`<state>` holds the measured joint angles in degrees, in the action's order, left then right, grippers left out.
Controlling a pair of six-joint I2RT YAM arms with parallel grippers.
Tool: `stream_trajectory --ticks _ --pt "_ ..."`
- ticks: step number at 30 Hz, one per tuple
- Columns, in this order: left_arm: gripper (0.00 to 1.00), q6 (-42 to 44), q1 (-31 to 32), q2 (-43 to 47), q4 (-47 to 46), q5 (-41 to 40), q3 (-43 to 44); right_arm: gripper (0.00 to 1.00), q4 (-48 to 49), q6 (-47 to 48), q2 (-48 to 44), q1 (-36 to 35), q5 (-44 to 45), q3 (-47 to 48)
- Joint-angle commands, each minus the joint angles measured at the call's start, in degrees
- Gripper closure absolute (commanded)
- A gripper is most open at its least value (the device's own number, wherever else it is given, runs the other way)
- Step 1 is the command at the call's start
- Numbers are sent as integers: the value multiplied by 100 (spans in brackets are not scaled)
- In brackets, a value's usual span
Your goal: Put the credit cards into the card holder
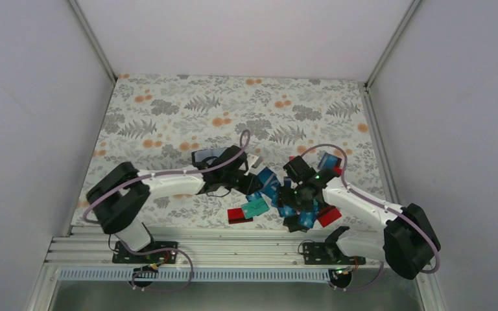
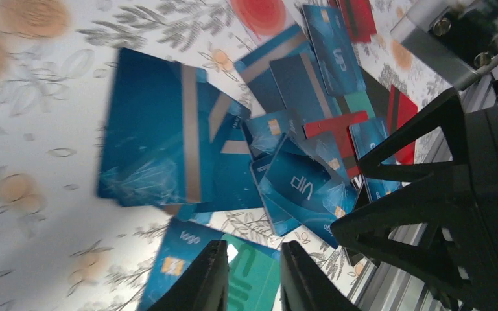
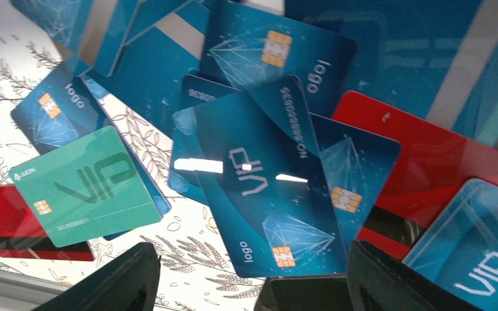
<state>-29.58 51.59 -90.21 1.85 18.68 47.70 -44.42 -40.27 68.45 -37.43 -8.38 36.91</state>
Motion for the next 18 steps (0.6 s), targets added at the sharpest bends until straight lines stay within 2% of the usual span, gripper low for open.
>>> stream_trajectory --ticks 1,7,18 --pt "84 -65 152 -650 -134 242 534 26 -174 -539 -295 12 276 -184" --pt "96 107 314 -1557 158 597 1262 22 -214 -989 -743 68 598 -471" --pt "98 332 491 -2307 542 735 1896 21 221 -989 -1182 508 -38 -930"
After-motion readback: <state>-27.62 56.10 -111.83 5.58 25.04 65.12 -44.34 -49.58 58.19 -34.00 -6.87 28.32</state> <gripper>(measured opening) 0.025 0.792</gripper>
